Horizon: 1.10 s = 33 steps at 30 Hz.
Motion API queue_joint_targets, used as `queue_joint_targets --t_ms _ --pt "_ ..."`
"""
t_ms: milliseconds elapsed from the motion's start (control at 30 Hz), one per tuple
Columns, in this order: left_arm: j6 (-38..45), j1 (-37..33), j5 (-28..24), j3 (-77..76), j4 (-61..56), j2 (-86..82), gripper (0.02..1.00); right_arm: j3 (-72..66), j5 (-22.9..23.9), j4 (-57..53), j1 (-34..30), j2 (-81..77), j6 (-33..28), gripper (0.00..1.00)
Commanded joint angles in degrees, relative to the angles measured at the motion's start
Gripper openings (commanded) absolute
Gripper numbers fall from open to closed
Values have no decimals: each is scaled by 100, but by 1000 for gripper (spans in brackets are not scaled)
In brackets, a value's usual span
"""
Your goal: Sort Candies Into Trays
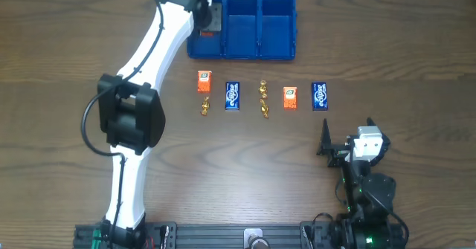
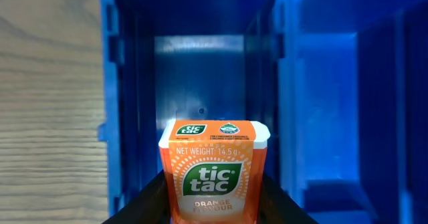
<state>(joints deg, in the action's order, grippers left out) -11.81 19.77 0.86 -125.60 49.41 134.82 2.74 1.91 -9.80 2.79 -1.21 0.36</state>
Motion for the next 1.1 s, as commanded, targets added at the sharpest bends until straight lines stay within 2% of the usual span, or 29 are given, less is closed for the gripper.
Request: queue_joint_targets --t_ms 33,167,233,267,333,367,667,900,1000,1100 --pt "4 -24 221 -109 -37 -57 294 46 57 -107 -24 0 -66 1000" --pt "24 -31 260 -109 -35 -57 332 46 57 -107 -24 0 -66 1000" --pt "24 -35 258 -109 -35 -57 450 46 57 -107 -24 0 -66 1000" --pt "24 -35 258 -109 -37 -57 564 46 57 -107 -24 0 -66 998" --pt "22 -35 256 -111 -46 -57 866 46 57 -107 -24 0 -66 998" --pt "20 -35 256 -111 -50 -57 976 46 57 -107 -24 0 -66 1000" --pt "-7 -13 254 -293 184 -293 998 46 57 -107 -24 0 -66 1000" --pt "-114 236 105 -214 1587 -1252 998 46 57 -107 -24 0 -66 998" --pt "-160 382 234 269 1738 -1593 998 46 57 -107 -24 0 -66 1000" --pt "-275 404 190 1095 1397 -1917 998 46 57 -107 -24 0 -66 1000"
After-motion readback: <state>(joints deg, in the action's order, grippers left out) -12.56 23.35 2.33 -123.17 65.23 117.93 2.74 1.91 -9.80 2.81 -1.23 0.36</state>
